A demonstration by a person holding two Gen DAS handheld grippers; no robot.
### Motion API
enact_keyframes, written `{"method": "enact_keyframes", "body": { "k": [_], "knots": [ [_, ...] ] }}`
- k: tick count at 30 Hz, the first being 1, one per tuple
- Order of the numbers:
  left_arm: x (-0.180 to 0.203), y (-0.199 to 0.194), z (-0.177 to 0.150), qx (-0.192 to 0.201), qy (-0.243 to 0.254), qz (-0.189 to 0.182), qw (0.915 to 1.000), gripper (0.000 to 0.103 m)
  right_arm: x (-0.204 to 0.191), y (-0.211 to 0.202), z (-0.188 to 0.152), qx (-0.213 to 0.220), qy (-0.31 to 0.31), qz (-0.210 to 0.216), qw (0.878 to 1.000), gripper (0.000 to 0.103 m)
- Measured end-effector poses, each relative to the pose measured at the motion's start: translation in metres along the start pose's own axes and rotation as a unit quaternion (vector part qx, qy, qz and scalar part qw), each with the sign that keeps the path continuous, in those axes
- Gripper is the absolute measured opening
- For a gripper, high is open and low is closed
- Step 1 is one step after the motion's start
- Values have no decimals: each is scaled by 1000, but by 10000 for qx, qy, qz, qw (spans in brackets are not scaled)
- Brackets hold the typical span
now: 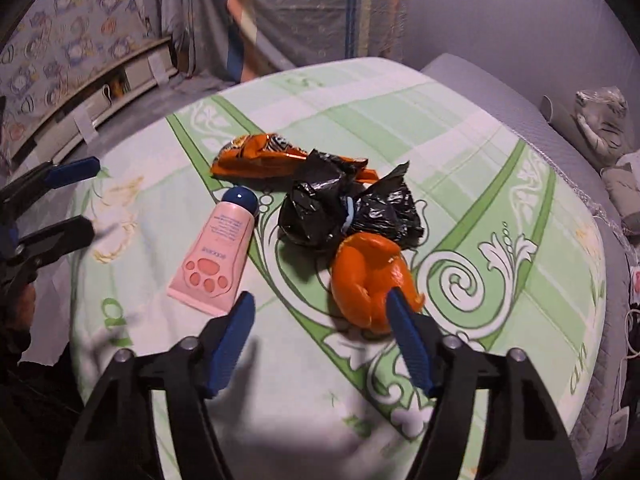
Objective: Collect trash
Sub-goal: 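Grasp the second orange peel with the right tool while the left tool grasps the pink tube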
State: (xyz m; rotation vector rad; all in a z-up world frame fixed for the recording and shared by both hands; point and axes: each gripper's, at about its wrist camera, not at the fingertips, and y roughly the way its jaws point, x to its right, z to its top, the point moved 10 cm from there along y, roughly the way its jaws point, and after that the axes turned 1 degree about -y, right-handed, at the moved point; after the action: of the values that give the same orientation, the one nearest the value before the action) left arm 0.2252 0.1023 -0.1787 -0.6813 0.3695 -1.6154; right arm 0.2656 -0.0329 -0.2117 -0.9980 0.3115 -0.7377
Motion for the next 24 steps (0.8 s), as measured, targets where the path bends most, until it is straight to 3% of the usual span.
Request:
{"method": "enact_keyframes", "body": {
  "k": [6,9,11,17,24],
  "knots": [
    [4,18,-15,-364,1,-149,9992,95,11,28,0,-258,-10,-225,9994,45],
    [7,28,-22,-540,-9,-194,9984,95,15,36,-3,-390,67,-145,9991,35],
    [9,34,-25,-644,-3,-174,9978,95,18,40,-5,-424,123,-143,9989,20],
    [19,47,-29,-875,31,-141,9961,95,29,34,-9,-237,618,156,9977,15],
    [27,69,-19,-976,-9,-2,9952,95,40,-12,-18,334,1321,822,9873,15]
  ]
}}
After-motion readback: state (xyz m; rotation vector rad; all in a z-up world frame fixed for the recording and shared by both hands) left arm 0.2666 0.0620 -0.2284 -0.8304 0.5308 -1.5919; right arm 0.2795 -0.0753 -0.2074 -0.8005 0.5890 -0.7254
